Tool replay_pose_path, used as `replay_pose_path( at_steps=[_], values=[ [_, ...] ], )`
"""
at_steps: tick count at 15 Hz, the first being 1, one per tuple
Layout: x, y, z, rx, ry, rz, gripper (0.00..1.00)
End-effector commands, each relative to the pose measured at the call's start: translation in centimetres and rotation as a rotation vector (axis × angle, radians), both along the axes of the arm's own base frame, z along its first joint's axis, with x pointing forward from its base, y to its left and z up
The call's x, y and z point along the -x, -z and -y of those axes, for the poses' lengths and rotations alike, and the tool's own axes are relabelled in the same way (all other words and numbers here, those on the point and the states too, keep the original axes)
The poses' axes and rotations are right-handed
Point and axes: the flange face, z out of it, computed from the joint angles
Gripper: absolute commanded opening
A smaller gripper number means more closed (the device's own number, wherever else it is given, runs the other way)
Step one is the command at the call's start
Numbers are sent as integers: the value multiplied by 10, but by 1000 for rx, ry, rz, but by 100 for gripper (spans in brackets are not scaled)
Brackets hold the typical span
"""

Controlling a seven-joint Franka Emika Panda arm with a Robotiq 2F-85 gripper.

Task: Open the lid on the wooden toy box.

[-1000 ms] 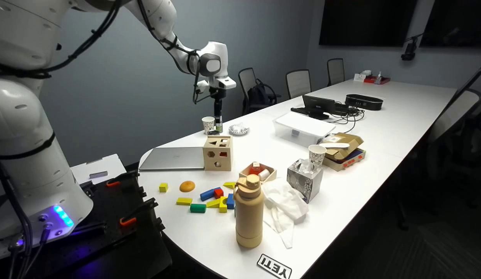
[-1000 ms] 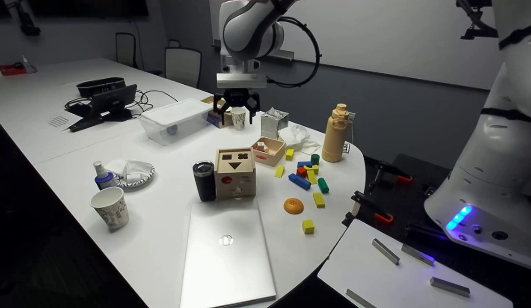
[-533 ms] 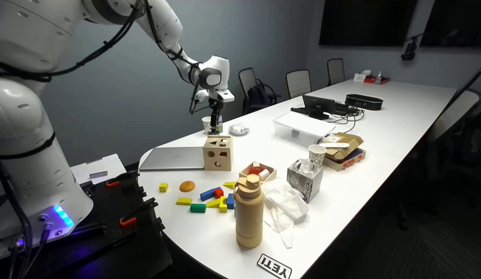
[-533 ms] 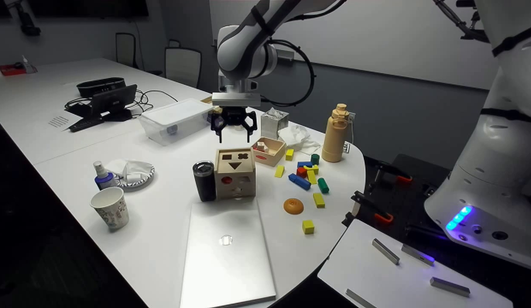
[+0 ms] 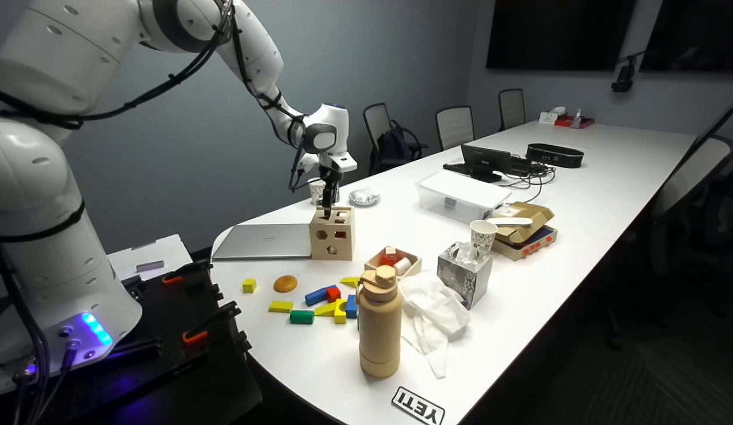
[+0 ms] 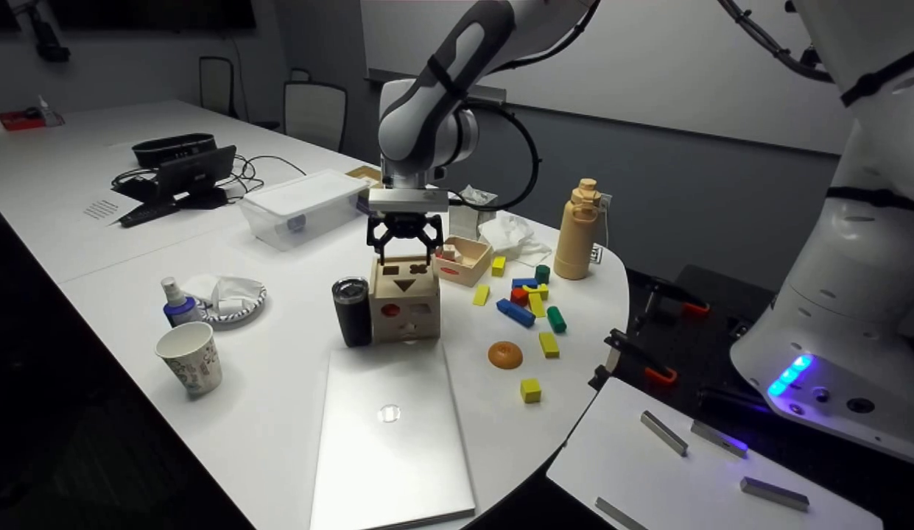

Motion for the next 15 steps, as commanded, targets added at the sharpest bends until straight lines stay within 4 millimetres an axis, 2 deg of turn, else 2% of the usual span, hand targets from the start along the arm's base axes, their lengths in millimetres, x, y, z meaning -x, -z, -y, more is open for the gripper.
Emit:
replay_pose_path(
  at_steps=[1,7,15],
  values=[
    [-6,5,-3,25,8,43,100],
    [-11,13,11,81,-3,77,100],
    [-25,22,10,99,-17,76,100]
  ],
)
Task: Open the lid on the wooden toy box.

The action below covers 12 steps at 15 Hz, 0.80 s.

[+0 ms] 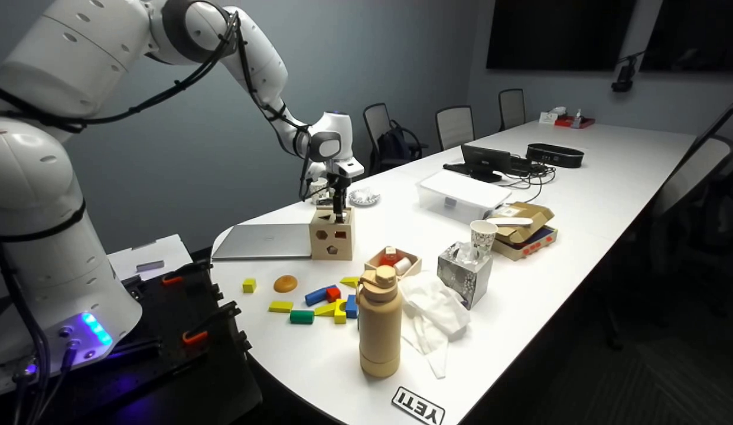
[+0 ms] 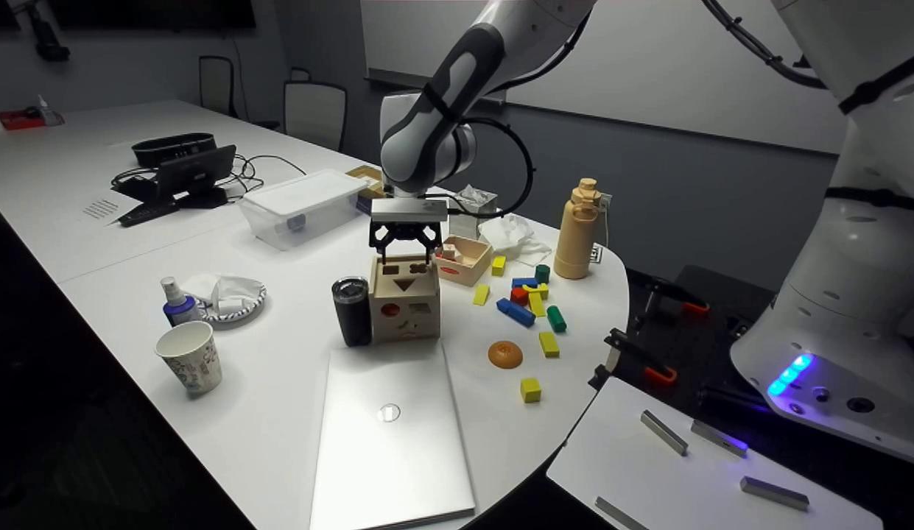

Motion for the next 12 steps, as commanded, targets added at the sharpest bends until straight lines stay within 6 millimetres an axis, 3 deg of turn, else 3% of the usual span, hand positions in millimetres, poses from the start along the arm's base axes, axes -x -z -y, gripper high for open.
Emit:
replay_pose_path(
  at_steps=[1,7,12],
  values=[
    [-11,4,-5,32,-8,5,100],
    [-19,14,-9,32,-25,-8,100],
    [-24,10,-17,9,-28,-28,100]
  ],
)
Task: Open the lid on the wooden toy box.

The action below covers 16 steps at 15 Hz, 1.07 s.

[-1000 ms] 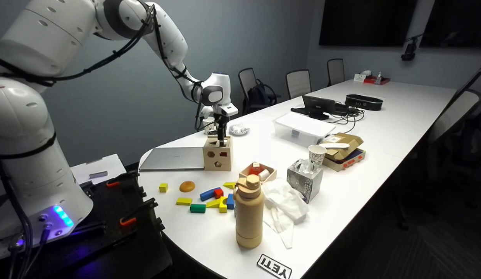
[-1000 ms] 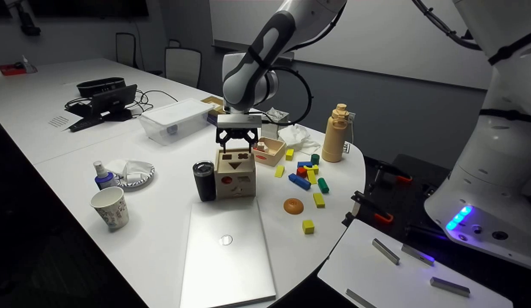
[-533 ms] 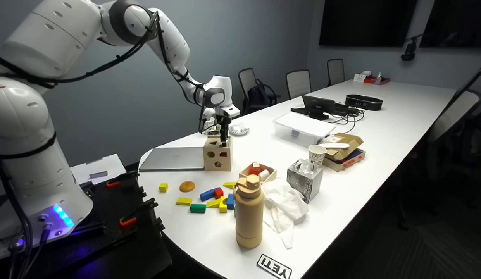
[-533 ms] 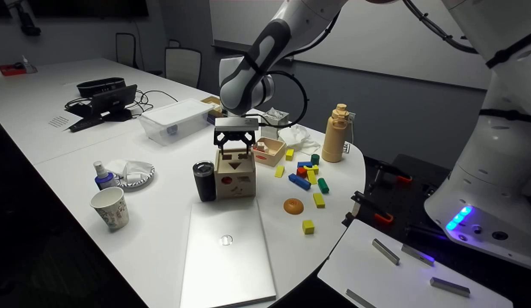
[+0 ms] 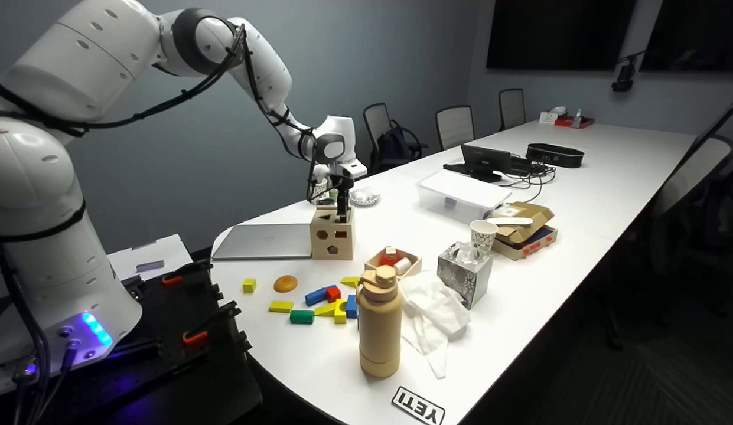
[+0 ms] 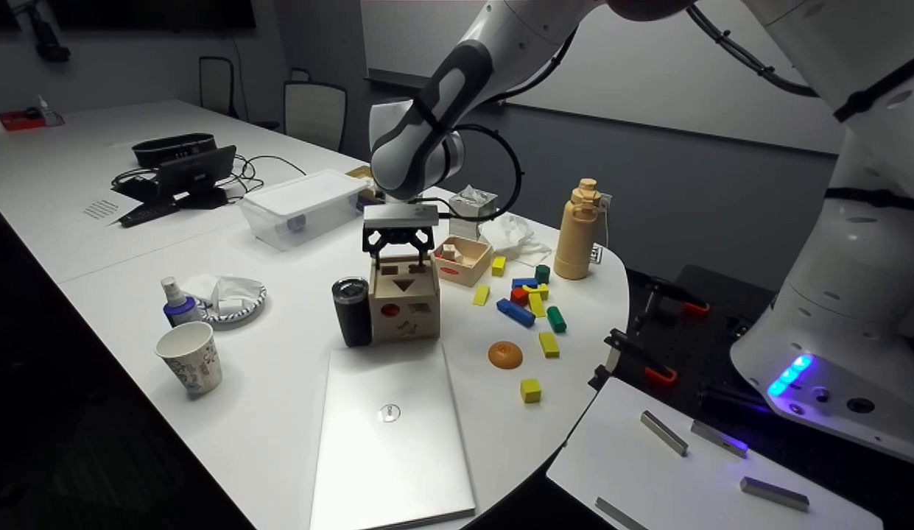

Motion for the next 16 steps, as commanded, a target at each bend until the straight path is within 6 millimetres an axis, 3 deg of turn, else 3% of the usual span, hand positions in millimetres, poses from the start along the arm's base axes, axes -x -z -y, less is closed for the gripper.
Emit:
replay_pose_path(
  at_steps=[1,16],
  values=[
    [-5,-2,-11,-16,0,-32,100],
    [10,11,-30,-95,25,-94,100]
  ],
)
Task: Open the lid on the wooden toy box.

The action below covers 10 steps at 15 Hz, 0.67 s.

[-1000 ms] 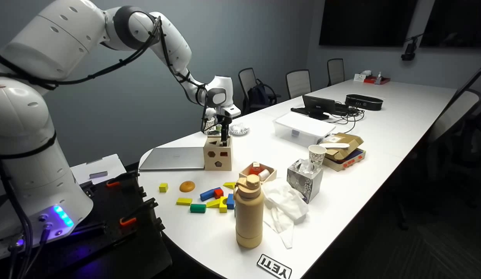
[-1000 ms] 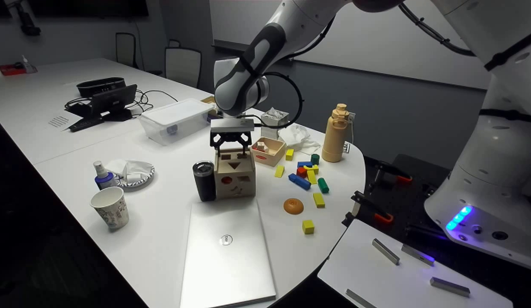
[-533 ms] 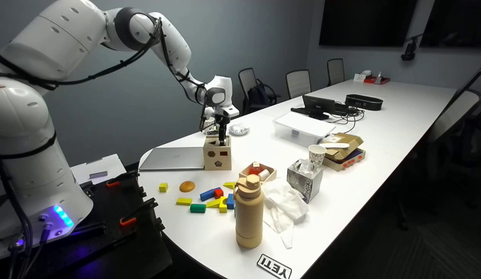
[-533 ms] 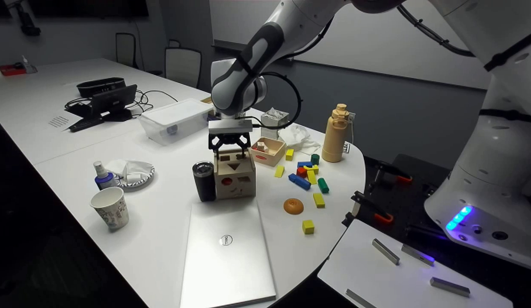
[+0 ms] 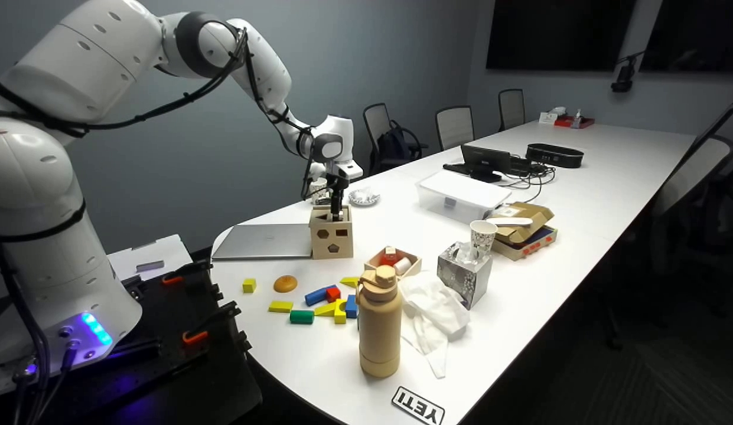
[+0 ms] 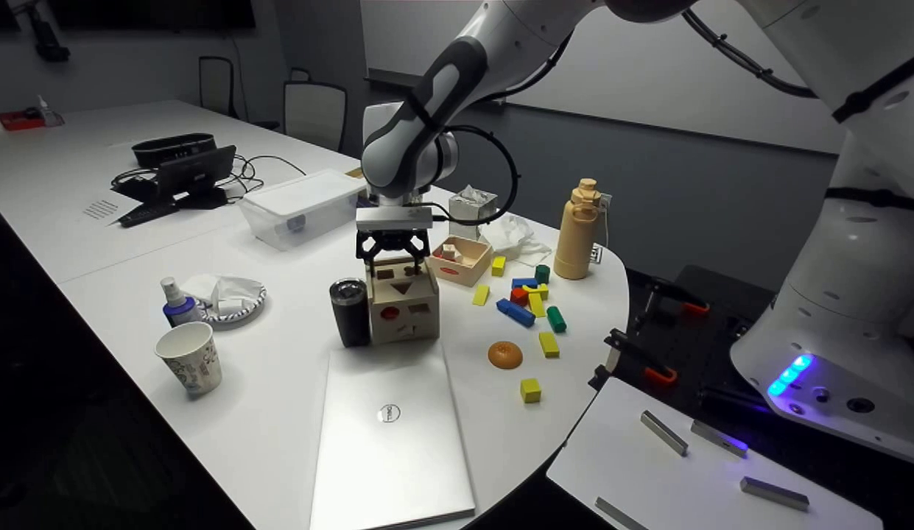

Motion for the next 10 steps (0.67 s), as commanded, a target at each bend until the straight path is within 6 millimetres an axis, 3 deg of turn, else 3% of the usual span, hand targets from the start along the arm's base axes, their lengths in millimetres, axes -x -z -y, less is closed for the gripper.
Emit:
replay_pose_path(
  at_steps=[1,10],
  values=[
    [8,7,-13,-51,15,-40,100],
    [21,10,-24,-135,38,-96,100]
  ],
)
